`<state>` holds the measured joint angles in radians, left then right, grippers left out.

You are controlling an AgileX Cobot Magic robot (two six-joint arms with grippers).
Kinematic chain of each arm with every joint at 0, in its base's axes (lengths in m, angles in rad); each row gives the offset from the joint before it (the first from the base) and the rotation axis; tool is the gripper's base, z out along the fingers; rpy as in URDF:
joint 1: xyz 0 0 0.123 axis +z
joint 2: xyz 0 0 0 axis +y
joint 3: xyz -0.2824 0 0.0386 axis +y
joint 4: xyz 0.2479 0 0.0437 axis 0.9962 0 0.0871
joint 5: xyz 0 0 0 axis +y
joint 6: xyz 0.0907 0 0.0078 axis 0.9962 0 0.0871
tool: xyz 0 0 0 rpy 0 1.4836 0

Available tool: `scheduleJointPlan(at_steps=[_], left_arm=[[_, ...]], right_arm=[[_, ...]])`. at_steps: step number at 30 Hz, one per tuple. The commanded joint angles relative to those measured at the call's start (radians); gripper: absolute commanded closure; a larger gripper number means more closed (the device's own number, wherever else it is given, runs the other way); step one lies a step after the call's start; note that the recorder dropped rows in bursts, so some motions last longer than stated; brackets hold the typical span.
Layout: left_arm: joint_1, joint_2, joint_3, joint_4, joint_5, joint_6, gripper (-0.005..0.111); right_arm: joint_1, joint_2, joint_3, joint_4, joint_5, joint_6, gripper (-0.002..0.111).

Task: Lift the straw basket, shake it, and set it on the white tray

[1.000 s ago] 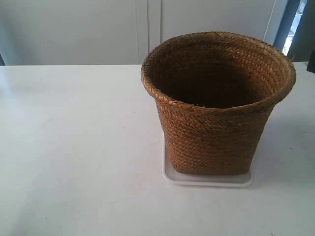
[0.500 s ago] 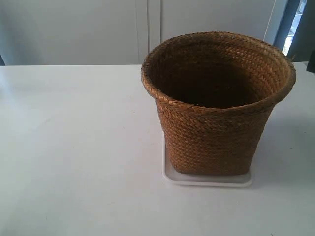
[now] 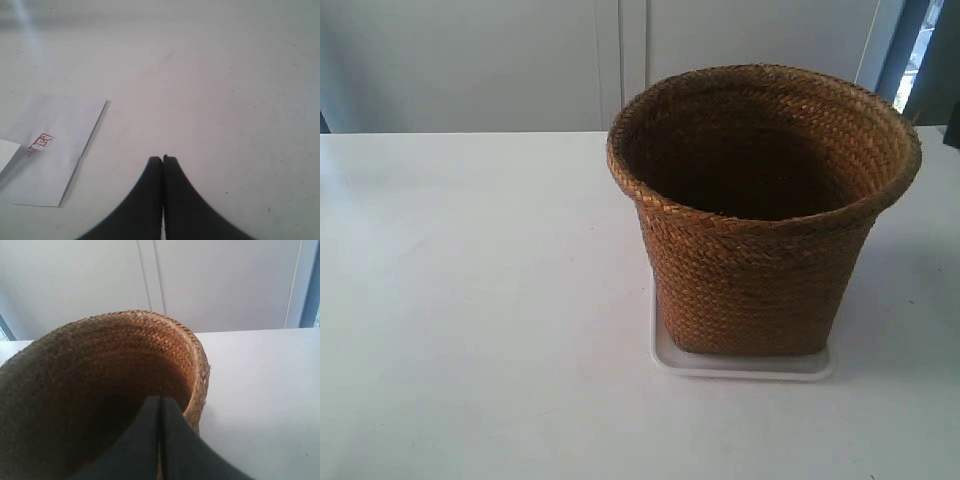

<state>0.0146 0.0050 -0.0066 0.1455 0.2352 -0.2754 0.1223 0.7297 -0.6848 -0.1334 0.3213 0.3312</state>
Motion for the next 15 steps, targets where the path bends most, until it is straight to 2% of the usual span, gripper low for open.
scheduleJointPlan(at_steps=[1,11,15], left_arm=[[-0.005,-0.005,0.007,0.002,0.002,0.002,0.106],[-0.005,-0.005,0.007,0.002,0.002,0.002,0.106],[-0.005,-0.005,0.007,0.002,0.002,0.002,0.106]], right_arm=[[-0.002,-0.003,0.008,-0.002,-0.008,0.002,0.108],[-0.001,-0.003,0.008,-0.006,-0.008,0.002,0.108],[-0.003,-0.029,0.017,-0.006,0.043,0.002,0.108]])
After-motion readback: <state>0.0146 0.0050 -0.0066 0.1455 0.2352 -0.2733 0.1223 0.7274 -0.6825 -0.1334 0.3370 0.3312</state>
